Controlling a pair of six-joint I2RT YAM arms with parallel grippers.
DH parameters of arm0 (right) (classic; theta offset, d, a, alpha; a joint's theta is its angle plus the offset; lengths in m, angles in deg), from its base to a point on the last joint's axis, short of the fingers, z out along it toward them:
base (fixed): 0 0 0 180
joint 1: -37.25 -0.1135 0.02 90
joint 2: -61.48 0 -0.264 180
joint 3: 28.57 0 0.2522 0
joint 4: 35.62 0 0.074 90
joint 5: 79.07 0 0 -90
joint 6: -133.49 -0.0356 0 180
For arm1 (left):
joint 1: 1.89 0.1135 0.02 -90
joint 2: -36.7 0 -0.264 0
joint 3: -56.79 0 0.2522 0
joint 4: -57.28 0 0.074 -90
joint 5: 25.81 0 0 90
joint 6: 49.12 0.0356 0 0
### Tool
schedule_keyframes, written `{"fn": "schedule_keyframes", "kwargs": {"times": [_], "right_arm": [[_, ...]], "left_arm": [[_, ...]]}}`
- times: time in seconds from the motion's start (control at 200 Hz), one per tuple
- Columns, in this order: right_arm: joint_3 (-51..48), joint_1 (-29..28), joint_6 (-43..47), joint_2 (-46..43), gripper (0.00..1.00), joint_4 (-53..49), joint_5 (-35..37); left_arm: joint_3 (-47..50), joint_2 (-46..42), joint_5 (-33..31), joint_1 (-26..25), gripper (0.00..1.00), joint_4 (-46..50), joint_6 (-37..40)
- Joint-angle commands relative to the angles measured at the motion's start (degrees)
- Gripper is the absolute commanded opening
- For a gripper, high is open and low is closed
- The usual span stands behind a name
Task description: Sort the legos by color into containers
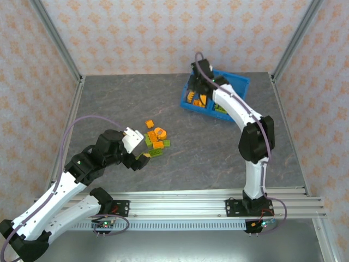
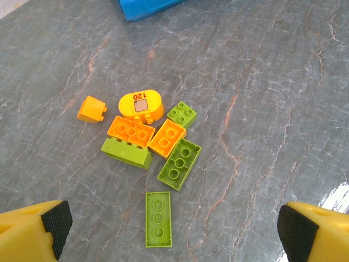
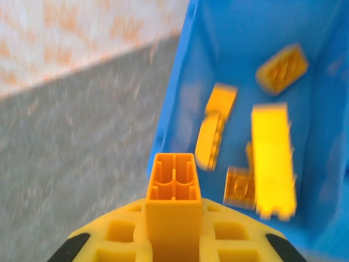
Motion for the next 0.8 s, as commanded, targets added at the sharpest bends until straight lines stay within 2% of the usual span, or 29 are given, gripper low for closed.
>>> {"fn": "schedule_keyframes", "kwargs": {"times": [0.0,0.115,0.215,0.36,0.395,0.45,0.561,0.691,0.791], "right_arm": [[9.2,2.8,5.1,9.0,0.07,-2.1,0.4],[21.8,4.6,4.2,18.4,0.09,-6.0,-0.5],[29.1,4.7,4.4,23.6,0.16,-8.3,0.2],[31.6,4.8,4.1,24.4,0.46,-8.9,1.8],[31.6,4.8,4.2,23.6,0.50,-9.0,2.1],[31.4,4.8,4.5,22.1,0.52,-9.2,1.9],[29.4,4.8,5.0,17.3,0.52,-10.1,0.8],[20.7,4.7,4.7,7.6,0.53,-10.3,-3.8],[9.0,4.3,4.4,-2.7,0.58,-8.7,-8.9]], "left_arm": [[0.0,-1.0,-0.3,0.6,1.00,-0.7,0.8],[0.1,-1.1,-1.4,0.5,1.00,-0.3,0.6],[-0.1,-1.0,-2.6,0.6,1.00,0.0,0.4],[-0.6,0.4,-7.4,0.7,1.00,-1.5,-3.1],[-0.8,1.1,-8.5,0.8,1.00,-2.0,-4.5],[-1.2,2.3,-10.3,0.8,1.00,-2.6,-7.3],[-2.7,6.3,-14.8,0.8,1.00,-4.2,-16.4],[-3.2,13.4,-21.9,0.7,0.99,-4.7,-35.7],[-5.1,20.3,-23.7,0.8,0.90,-2.6,-50.1]]}}
